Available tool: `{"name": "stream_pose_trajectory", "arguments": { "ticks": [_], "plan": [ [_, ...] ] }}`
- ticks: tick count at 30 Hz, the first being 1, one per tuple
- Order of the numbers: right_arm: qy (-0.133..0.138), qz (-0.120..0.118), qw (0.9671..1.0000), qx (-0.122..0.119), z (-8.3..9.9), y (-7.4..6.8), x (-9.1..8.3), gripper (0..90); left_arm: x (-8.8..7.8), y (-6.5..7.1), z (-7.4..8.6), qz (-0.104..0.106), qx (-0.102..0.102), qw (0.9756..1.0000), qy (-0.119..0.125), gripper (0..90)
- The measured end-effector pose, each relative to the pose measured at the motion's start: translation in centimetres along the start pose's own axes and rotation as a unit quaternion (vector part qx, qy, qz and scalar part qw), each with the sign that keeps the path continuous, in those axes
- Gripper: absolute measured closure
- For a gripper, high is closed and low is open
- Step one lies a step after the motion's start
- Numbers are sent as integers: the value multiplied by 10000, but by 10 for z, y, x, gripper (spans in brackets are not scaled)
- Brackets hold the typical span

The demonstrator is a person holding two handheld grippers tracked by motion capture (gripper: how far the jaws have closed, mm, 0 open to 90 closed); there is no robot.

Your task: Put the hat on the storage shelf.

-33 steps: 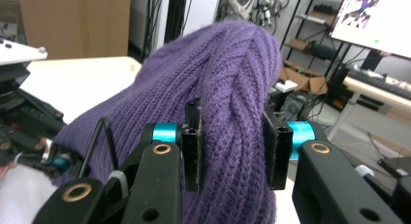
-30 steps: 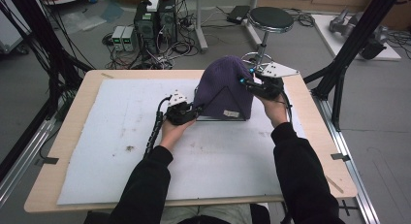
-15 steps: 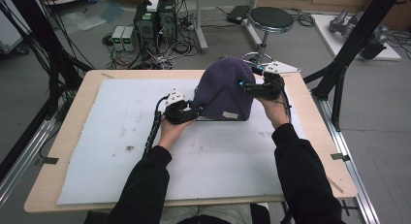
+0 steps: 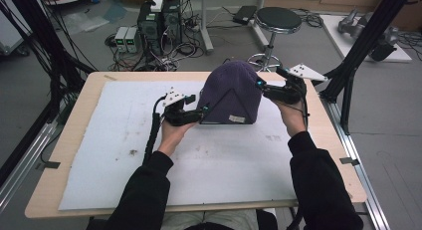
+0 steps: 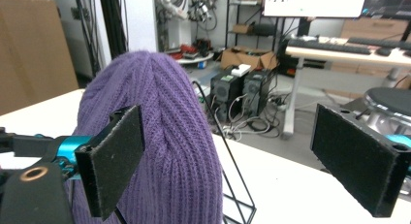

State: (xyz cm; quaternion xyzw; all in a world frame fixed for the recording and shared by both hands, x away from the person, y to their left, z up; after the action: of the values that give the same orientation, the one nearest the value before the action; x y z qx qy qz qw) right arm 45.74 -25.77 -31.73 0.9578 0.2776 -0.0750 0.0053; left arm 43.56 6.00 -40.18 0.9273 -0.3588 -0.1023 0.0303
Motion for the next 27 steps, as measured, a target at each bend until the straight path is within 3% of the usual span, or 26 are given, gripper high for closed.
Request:
{"name": "stream_pose_trajectory", "arguments": {
  "ticks": [6, 11, 17, 27],
  "plan": [
    [212, 383, 9990, -48, 1, 1, -16, 116, -19, -7, -6, -384, 38, 9987, 331, 297],
    [345, 699, 9969, 56, 12, 2, -30, 116, -38, -16, -8, -768, 30, 9962, 410, 297],
    [303, 820, 9962, 53, 28, -3, -39, 116, -61, -25, -10, -1144, 156, 9918, 545, 297],
    [188, 1045, 9943, 52, 43, -6, -49, 116, -97, -35, 0, -1567, 143, 9853, 661, 271]
  ]
}}
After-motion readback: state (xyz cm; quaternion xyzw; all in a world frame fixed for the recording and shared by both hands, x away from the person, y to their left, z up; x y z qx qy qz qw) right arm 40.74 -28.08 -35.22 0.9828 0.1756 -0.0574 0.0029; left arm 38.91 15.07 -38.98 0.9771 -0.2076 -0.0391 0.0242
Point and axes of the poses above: each handheld gripper's, and its own axes: x roughly forward along the jaws, z roughly out of its underside, y roughly to its right, the point moved 3 cm from there along x, roughly forward along the jaws, and after that the axes turned 2 degrees about x, right-handed, at the moved point
